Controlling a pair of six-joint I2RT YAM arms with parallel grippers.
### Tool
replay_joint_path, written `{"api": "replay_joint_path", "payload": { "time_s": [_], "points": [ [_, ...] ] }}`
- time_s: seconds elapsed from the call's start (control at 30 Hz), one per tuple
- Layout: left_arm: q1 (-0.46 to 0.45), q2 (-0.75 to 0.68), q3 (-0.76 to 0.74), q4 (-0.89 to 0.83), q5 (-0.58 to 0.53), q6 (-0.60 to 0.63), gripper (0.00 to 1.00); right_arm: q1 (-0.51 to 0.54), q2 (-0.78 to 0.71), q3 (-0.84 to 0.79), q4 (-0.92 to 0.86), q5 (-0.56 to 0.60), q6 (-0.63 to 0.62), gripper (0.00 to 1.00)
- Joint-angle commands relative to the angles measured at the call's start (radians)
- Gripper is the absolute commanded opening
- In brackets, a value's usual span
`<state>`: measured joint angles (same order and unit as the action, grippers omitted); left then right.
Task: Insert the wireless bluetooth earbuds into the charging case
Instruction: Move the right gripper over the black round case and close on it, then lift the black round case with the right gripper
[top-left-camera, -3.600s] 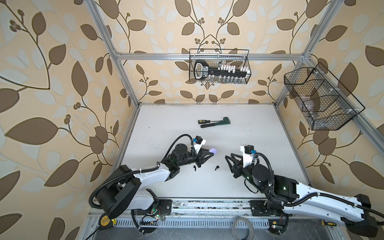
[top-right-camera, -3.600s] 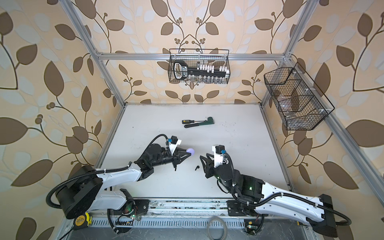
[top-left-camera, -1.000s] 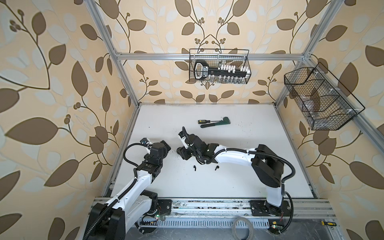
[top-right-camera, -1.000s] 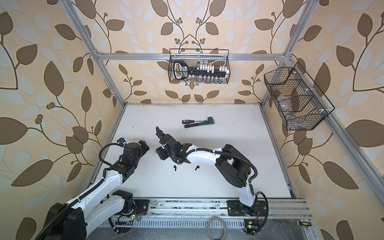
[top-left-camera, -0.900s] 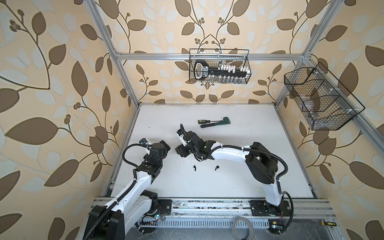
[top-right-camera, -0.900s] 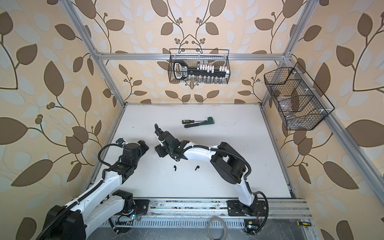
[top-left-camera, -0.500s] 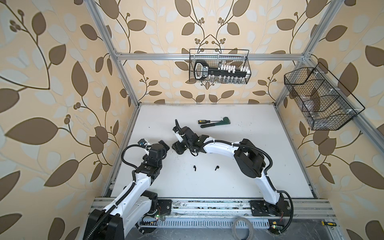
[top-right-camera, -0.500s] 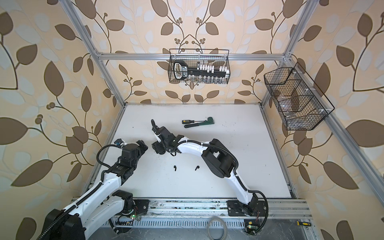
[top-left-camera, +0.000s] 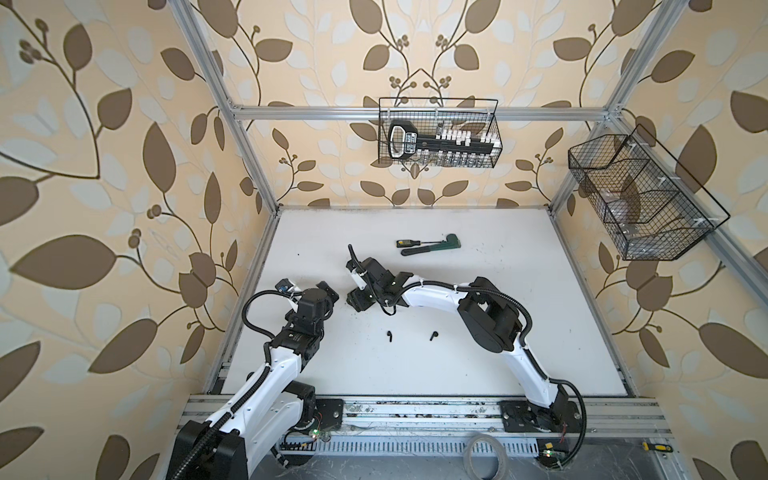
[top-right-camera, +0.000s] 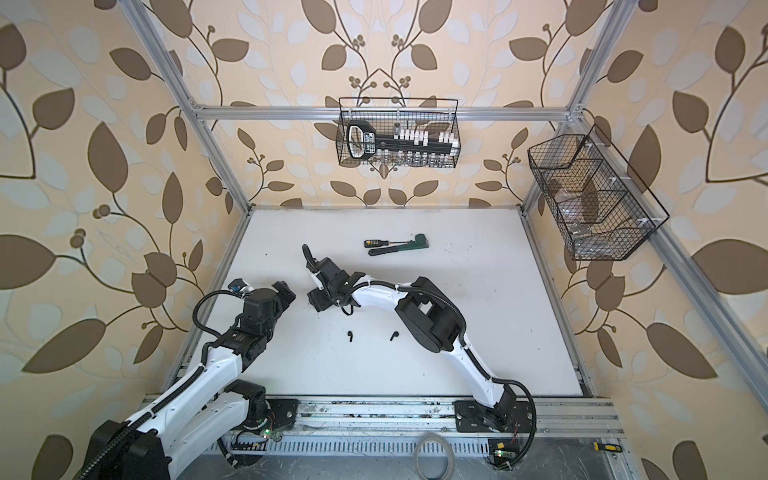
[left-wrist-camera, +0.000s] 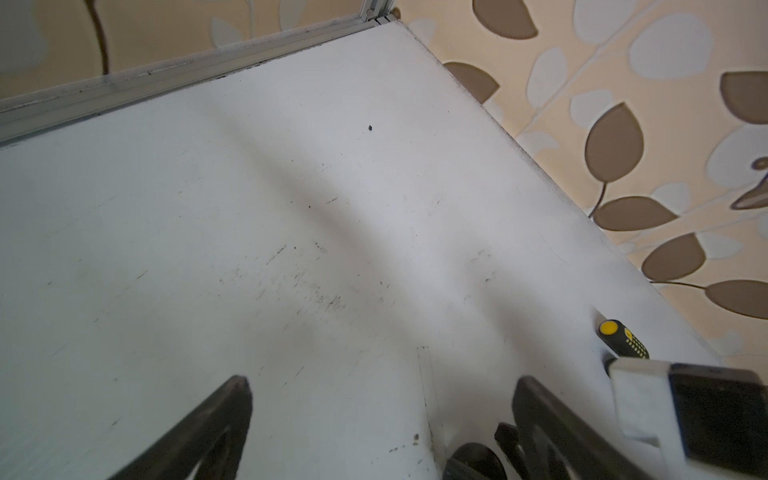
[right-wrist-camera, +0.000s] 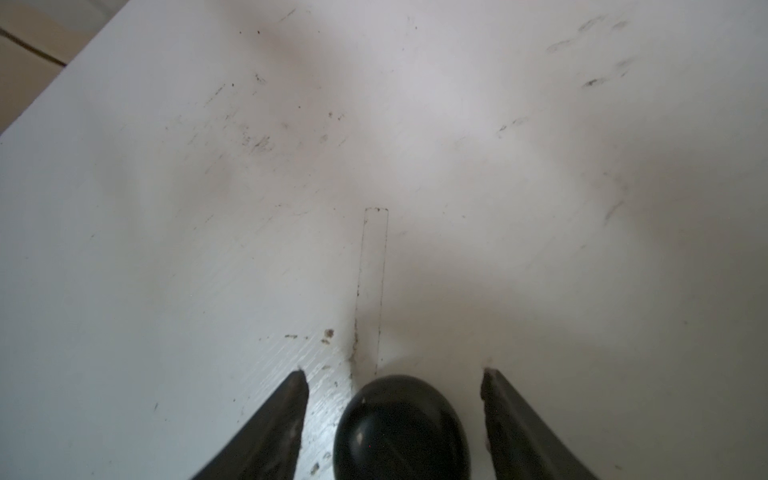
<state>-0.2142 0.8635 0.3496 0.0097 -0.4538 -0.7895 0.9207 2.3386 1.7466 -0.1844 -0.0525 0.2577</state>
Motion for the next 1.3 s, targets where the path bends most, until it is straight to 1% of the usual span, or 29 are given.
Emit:
{"api": "replay_joint_path", "payload": {
  "time_s": [0.0, 0.27, 0.5, 0.57, 0.67, 0.83, 0.97, 1.1, 1.17, 1.27],
  "points": [
    [0.01, -0.005, -0.003, 0.011, -0.025, -0.008, 0.99, 0.009, 0.001, -0.047, 0.005, 0.011, 0.0, 0.64],
    [0.01, -0.004, -0.004, 0.016, -0.019, -0.006, 0.99, 0.027, -0.049, -0.154, 0.045, 0.094, 0.022, 0.55],
    [0.011, 0.003, -0.004, 0.022, -0.012, -0.005, 0.99, 0.07, -0.155, -0.32, 0.131, 0.205, 0.106, 0.46],
    [0.01, 0.006, -0.004, 0.022, -0.011, -0.005, 0.99, 0.08, -0.196, -0.378, 0.149, 0.253, 0.164, 0.46],
    [0.011, 0.004, -0.004, 0.022, -0.011, -0.005, 0.99, 0.079, -0.257, -0.478, 0.198, 0.28, 0.251, 0.46],
    [0.01, 0.002, -0.003, 0.024, -0.006, -0.005, 0.99, 0.077, -0.333, -0.615, 0.241, 0.324, 0.323, 0.47],
    [0.011, 0.002, -0.004, 0.024, -0.003, -0.005, 0.99, 0.046, -0.342, -0.666, 0.254, 0.318, 0.37, 0.47],
    [0.01, -0.004, -0.004, 0.021, -0.009, -0.003, 0.99, 0.026, -0.347, -0.723, 0.31, 0.295, 0.407, 0.49],
    [0.011, -0.005, -0.006, 0.024, -0.008, -0.002, 0.99, 0.028, -0.346, -0.725, 0.319, 0.282, 0.408, 0.52],
    [0.011, -0.006, -0.006, 0.026, -0.008, -0.002, 0.99, 0.041, -0.345, -0.723, 0.318, 0.276, 0.409, 0.58]
  ]
}}
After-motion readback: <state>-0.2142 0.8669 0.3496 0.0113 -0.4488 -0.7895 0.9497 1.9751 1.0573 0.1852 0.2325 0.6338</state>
